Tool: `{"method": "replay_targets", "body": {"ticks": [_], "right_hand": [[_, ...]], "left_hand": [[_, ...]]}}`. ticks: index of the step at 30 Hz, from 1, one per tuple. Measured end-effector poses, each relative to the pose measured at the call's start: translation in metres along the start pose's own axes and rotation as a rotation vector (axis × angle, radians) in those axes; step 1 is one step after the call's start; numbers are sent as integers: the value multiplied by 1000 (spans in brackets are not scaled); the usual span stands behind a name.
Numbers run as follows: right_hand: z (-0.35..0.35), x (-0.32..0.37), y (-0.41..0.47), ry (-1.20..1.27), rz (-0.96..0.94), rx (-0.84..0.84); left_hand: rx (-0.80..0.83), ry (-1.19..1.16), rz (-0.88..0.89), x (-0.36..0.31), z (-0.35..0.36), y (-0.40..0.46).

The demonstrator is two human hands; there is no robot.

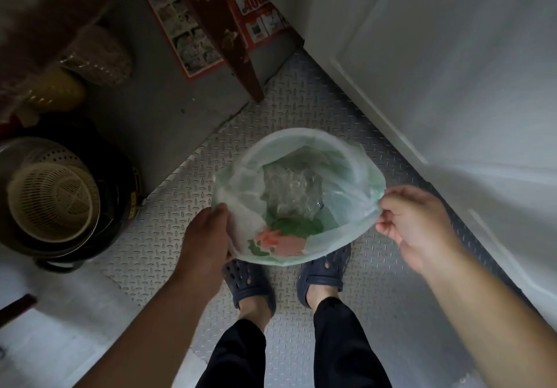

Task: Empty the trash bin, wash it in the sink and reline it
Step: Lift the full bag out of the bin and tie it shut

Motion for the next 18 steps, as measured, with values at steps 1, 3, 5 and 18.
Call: {"method": "replay_targets", "body": {"ticks": [1, 3, 5, 18], "right_hand": [[-2, 6, 1, -82, -6, 18], [-5, 19, 13, -229, -24, -24], [-4, 32, 34, -305, -24, -83], [57, 60, 116, -315, 137, 20]], "left_hand": [[10, 89, 8, -4, -5, 5], [10, 203, -12, -12, -15, 20], [-11, 174, -62, -18, -22, 43], [290, -40, -150, -47, 25, 110]]}}
Point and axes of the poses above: each hand's wrist, its own y-axis towards the middle knuckle, its own z-axis out of the palm, x = y × z, the point moved 3 cm from there along y, towards the middle knuckle, and after that the axes turned 3 degrees about z, right-handed, at the moved point
